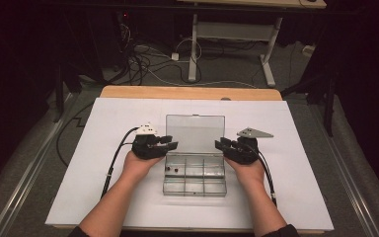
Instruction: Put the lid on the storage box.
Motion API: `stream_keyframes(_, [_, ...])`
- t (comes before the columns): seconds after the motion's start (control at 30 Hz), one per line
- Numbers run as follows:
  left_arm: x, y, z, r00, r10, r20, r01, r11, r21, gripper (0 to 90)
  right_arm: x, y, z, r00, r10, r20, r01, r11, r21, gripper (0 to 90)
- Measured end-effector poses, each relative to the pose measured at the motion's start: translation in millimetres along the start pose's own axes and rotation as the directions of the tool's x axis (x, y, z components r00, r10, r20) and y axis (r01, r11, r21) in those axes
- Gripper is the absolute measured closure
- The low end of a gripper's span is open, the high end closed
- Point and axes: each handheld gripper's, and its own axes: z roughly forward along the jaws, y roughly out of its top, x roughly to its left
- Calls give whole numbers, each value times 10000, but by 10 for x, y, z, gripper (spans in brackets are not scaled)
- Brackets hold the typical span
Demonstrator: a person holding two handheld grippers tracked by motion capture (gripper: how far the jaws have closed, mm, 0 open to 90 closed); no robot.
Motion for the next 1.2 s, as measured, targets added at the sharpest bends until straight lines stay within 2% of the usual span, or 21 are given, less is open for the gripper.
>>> stream_keyframes(0.17, [-26,-1,-43,9998,199,-52,-199,9997,-126,628,47,-3,-118,9978,-556,358,559,9984,-74,727])
stream_keyframes(0.33, [-52,-1,-69,9996,267,-92,-269,9994,-197,650,60,-34,-249,9966,-665,485,676,9975,-221,774])
stream_keyframes(0.53, [-100,1,-119,9984,534,-209,-538,9984,-185,684,144,-55,-331,9925,-1181,311,1191,9923,-343,900])
stream_keyframes(0.67, [-124,11,-147,9975,662,-236,-666,9976,-184,687,208,-60,-318,9892,-1457,151,1461,9888,-300,900])
stream_keyframes(0.8, [-150,17,-163,9965,788,-276,-794,9967,-195,692,256,-65,-315,9886,-1505,-18,1503,9880,-341,900])
stream_keyframes(0.93, [-176,7,-179,9966,773,-296,-781,9966,-248,692,291,-62,-313,9884,-1521,10,1520,9877,-360,900])
stream_keyframes(1.2, [-283,-24,-239,9924,1159,-423,-1169,9929,-208,685,332,-58,-329,9880,-1541,100,1543,9873,-367,900])
